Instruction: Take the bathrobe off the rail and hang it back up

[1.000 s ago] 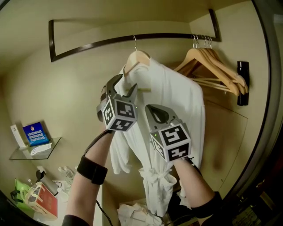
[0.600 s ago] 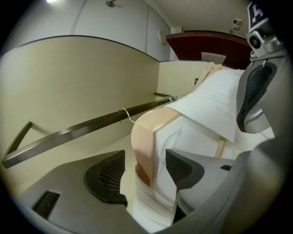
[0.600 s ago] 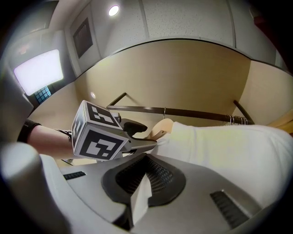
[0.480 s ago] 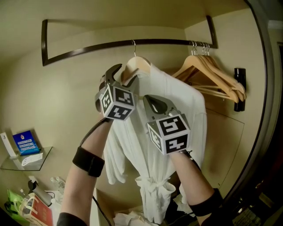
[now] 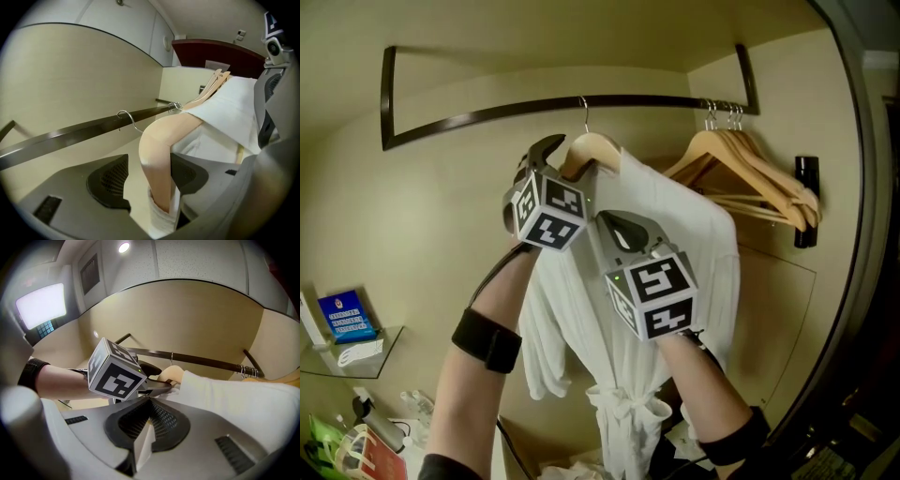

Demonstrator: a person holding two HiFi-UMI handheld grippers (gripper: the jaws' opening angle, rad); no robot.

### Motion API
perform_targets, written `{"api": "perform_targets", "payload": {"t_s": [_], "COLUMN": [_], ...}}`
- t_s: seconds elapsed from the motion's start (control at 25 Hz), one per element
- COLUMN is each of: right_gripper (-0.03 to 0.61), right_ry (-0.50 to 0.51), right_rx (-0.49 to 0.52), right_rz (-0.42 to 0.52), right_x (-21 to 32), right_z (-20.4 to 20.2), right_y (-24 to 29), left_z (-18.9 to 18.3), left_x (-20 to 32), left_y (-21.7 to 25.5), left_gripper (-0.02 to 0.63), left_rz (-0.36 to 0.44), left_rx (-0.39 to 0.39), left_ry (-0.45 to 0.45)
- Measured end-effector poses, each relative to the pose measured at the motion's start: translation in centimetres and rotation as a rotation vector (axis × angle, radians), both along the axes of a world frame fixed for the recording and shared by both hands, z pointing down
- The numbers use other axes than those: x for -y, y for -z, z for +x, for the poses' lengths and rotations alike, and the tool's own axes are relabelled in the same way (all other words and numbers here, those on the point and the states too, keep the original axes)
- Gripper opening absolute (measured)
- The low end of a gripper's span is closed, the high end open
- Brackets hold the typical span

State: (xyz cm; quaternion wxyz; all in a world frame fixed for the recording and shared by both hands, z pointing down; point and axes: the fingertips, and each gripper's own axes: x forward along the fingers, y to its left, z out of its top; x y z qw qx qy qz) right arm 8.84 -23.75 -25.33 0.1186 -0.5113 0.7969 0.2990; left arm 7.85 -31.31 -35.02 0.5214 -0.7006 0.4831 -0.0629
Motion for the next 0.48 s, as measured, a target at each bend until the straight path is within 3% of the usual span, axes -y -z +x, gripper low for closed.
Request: {"api": "perform_targets", "payload": {"t_s": [0.16, 0.48], "right_gripper": [0.025, 0.025], "right_ry": [-0.012, -0.031], "right_rx": [-0.003, -0.018], "right_rz": [0.001, -0.002], "right_x": [0.37, 0.76], "right_z": [0.15, 0.17], "right_y": [-0.03, -0.33], "left_z": [0.96, 0.97], "left_x": [0.17, 0.37], "left_y": [-0.21, -0.13], "left_gripper": [0.206, 0.195], "left_rz": [0.042, 0.075], "left_rx": [0.023, -0.038], "left_ry": [0.017, 0.021]}}
